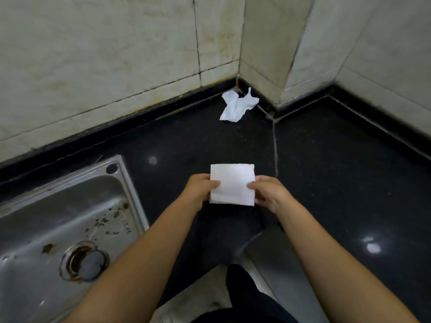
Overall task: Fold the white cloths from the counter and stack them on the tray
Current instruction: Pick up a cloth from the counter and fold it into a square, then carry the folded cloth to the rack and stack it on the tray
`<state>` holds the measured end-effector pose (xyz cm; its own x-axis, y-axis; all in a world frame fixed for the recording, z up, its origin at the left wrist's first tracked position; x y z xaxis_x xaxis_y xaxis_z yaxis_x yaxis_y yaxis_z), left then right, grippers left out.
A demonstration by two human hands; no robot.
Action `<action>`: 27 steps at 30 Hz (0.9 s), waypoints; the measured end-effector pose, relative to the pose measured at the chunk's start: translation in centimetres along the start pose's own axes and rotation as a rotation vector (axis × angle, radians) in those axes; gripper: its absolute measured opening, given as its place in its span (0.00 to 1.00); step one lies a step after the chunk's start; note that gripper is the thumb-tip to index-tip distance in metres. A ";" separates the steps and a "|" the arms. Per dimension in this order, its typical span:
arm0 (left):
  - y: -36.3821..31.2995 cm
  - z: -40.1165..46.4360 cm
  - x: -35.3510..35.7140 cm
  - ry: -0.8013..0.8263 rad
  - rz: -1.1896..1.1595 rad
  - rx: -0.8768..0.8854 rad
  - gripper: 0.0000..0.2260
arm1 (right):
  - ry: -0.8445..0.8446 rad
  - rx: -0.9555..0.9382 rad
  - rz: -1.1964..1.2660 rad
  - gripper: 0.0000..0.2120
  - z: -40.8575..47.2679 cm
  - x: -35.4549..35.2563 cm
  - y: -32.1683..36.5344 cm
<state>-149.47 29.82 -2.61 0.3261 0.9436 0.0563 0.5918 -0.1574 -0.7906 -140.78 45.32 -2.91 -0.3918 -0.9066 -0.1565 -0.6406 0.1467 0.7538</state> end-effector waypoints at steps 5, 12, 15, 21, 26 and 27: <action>2.4 -4.8 2.9 0.285 -0.019 -0.070 0.06 | -0.140 -0.088 0.245 0.08 -7.1 -3.4 -5.4; 7.3 -12.3 12.5 0.596 0.146 -0.110 0.08 | -0.417 -0.145 0.481 0.09 -18.8 -10.5 -14.7; 10.7 -17.0 17.9 0.740 0.233 -0.127 0.07 | -0.583 -0.154 0.571 0.09 -24.7 -13.8 -19.8; 21.6 -30.4 28.7 1.051 0.455 -0.177 0.07 | -0.925 -0.125 0.708 0.10 -39.5 -19.7 -33.2; 33.7 -44.3 35.3 1.268 0.573 -0.249 0.08 | -1.143 -0.034 0.781 0.08 -53.5 -23.2 -46.1; 36.0 -47.1 36.2 1.303 0.595 -0.264 0.08 | -1.185 -0.024 0.801 0.08 -56.3 -23.7 -48.3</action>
<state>-81.65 44.66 -0.31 0.9053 -0.1845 0.3826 0.2017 -0.6059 -0.7695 -63.38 37.49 0.31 -0.9540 0.2776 -0.1134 0.0194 0.4347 0.9004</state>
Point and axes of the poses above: each hand's wrist, its own z-axis towards the middle knuckle, its own x-axis out of the palm, y = z × x, the point moved 2 cm from there along z, towards the middle knuckle, and after that the axes turned 10 degrees about -z, right-handed, at the moved point
